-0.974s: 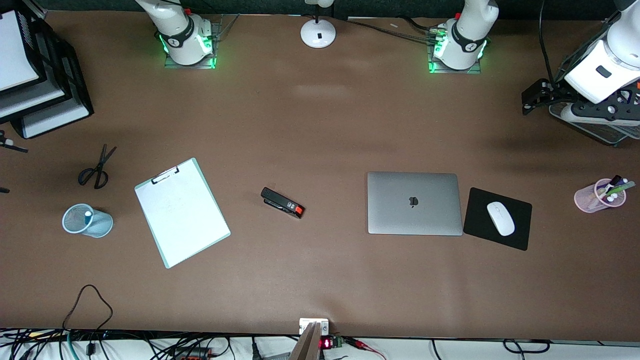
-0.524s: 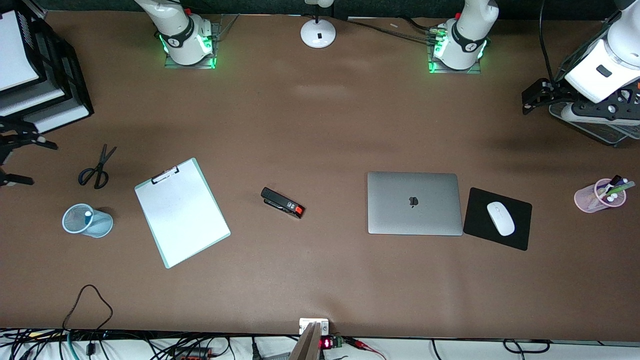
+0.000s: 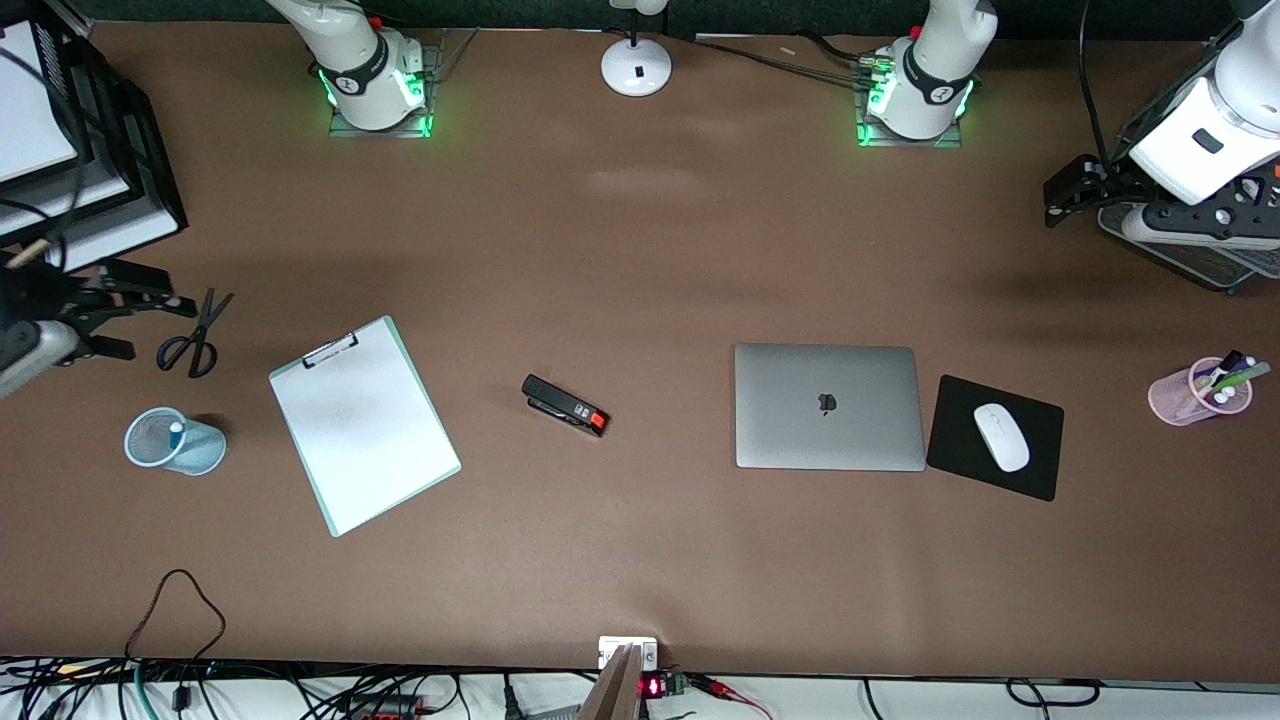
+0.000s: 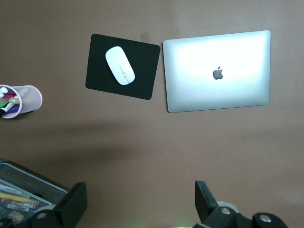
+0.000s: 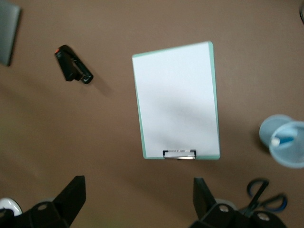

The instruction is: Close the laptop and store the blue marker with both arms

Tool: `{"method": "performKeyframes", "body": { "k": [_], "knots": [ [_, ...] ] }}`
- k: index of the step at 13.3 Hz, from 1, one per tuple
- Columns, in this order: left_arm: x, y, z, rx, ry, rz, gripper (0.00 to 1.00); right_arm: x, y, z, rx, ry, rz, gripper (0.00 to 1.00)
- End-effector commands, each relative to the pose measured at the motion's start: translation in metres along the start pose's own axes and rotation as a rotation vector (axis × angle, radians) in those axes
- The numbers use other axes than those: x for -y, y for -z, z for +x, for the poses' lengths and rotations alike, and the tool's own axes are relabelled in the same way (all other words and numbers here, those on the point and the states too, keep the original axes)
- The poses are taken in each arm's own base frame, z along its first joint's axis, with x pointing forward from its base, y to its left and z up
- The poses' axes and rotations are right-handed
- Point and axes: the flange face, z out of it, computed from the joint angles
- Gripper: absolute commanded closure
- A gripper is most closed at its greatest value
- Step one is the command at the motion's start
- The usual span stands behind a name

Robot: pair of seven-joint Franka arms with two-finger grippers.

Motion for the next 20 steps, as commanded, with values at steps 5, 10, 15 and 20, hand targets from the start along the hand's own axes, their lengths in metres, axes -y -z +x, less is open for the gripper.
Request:
{"method": "performKeyframes", "body": {
  "k": [5, 10, 15, 20],
  "knots": [
    [0.005, 0.005, -0.006, 0.011, -0.005, 0.016, 0.00, 0.007, -0.017, -0.021, 0.079, -0.480, -0.118, 0.00],
    [0.005, 0.005, -0.006, 0.013, -0.005, 0.016, 0.00, -0.016, 0.034, -0.055, 0.018, -0.540, -0.232, 0.00],
    [0.008, 0.004, -0.006, 0.015, 0.001, 0.015, 0.00, 0.006, 0.056, -0.056, -0.010, -0.482, -0.297, 0.00],
    [0.009, 0.004, -0.006, 0.015, 0.002, 0.015, 0.00, 0.007, 0.062, -0.075, -0.061, -0.480, -0.279, 0.00]
  ]
}}
